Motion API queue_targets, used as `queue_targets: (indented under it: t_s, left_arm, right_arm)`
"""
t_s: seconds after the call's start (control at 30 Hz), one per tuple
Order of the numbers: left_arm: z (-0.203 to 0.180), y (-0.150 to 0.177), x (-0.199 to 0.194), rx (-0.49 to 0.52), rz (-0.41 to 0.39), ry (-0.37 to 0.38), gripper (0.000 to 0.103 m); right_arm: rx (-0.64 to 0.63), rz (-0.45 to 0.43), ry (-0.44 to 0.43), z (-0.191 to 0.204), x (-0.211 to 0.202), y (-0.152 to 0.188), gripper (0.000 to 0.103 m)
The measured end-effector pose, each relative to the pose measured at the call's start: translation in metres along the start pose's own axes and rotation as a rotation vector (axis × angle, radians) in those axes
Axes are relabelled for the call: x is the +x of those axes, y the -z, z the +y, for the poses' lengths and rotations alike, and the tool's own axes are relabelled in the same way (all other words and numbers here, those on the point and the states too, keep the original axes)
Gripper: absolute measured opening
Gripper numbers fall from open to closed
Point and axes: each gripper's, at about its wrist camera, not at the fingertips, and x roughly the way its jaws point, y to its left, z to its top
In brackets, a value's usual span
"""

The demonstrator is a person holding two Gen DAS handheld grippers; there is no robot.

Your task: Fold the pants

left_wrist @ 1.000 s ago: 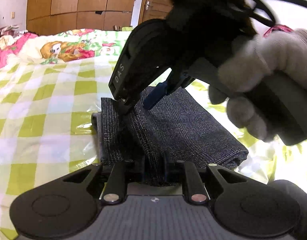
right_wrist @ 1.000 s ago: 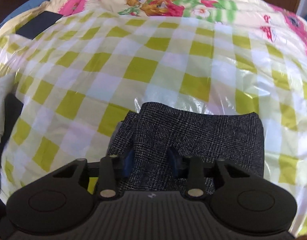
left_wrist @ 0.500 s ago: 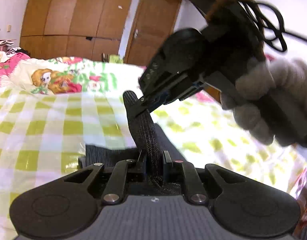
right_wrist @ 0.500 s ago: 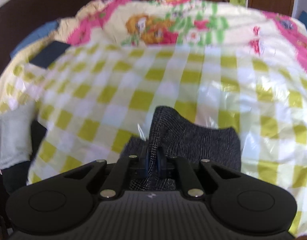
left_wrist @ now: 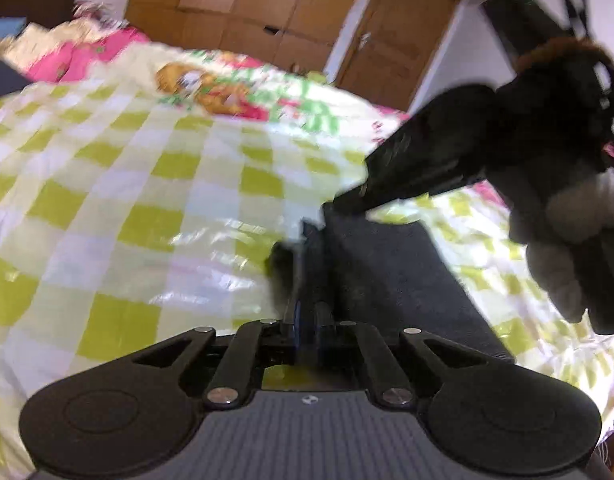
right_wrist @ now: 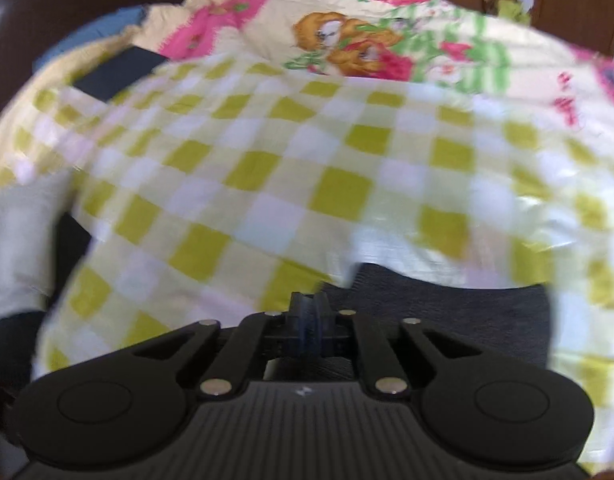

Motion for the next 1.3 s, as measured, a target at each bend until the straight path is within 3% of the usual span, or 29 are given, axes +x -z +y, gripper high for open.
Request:
queue_targets:
  t_s: [0.03, 0.1, 0.2, 0.3, 0.37, 0.47, 0.6, 0.73, 0.8, 0.87, 0.9, 0.93, 1.0, 1.17, 1.2, 1.3]
  left_arm:
    - [-0.007, -0.001, -0.001, 0.029, -0.007, 0.007, 0.021]
    - [-0.018, -0.001, 0.001, 0.088, -0.008, 0.022, 0.022]
    - [-0.032, 0.003, 0.010, 0.151, 0.034, 0.036, 0.024]
    - [-0.042, 0.005, 0.027, 0.184, 0.090, 0.022, 0.028]
    - [-0.044, 0.006, 0.032, 0.202, 0.096, 0.012, 0.028]
    - [-0.048, 0.005, 0.029, 0.209, 0.079, 0.025, 0.027]
    - [-0.058, 0.004, 0.030, 0.253, 0.067, 0.028, 0.024]
    - [-0.066, 0.006, 0.039, 0.278, 0.085, 0.014, 0.024]
    - [-0.067, 0.007, 0.044, 0.284, 0.100, -0.017, 0.024]
    - [-0.062, 0.009, 0.051, 0.282, 0.129, -0.035, 0.024]
    - [-0.060, 0.010, 0.053, 0.267, 0.139, -0.026, 0.024]
    - [-0.059, 0.009, 0.053, 0.251, 0.142, 0.003, 0.017]
    - [-0.061, 0.004, 0.048, 0.226, 0.121, 0.062, 0.015]
    - [-0.068, -0.018, 0.019, 0.199, -0.018, 0.124, 0.015]
    - [-0.067, -0.022, 0.012, 0.192, -0.044, 0.131, 0.015]
    - [-0.058, -0.031, -0.005, 0.173, -0.100, 0.127, 0.015]
  right_arm:
    - [-0.006, 0.018, 0.020, -0.001, 0.001, 0.002, 0.030]
    - [-0.021, 0.036, 0.068, -0.001, 0.010, 0.005, 0.049]
    - [0.009, 0.073, 0.049, -0.002, 0.027, 0.004, 0.049]
    - [-0.041, 0.115, 0.095, 0.000, 0.043, 0.005, 0.047]
    - [-0.039, 0.130, 0.082, -0.008, 0.042, 0.006, 0.045]
    - [-0.004, 0.143, 0.048, -0.024, 0.025, 0.009, 0.032]
    - [0.028, 0.143, 0.045, -0.032, 0.021, 0.007, 0.031]
    - [0.018, 0.175, 0.057, -0.026, 0.045, 0.000, 0.060]
    - [-0.007, 0.184, 0.061, -0.024, 0.058, -0.001, 0.060]
    - [0.000, 0.190, 0.021, -0.032, 0.057, 0.000, 0.051]
    - [0.020, 0.190, -0.014, -0.037, 0.052, 0.000, 0.037]
    - [0.048, 0.181, -0.059, -0.043, 0.042, 0.001, 0.021]
    - [0.096, 0.156, -0.104, -0.052, 0.022, 0.002, 0.012]
    - [0.123, 0.066, -0.146, -0.056, -0.026, -0.004, 0.009]
    - [0.115, 0.045, -0.155, -0.053, -0.034, -0.008, 0.002]
    - [0.081, -0.029, -0.195, -0.039, -0.053, -0.023, 0.001]
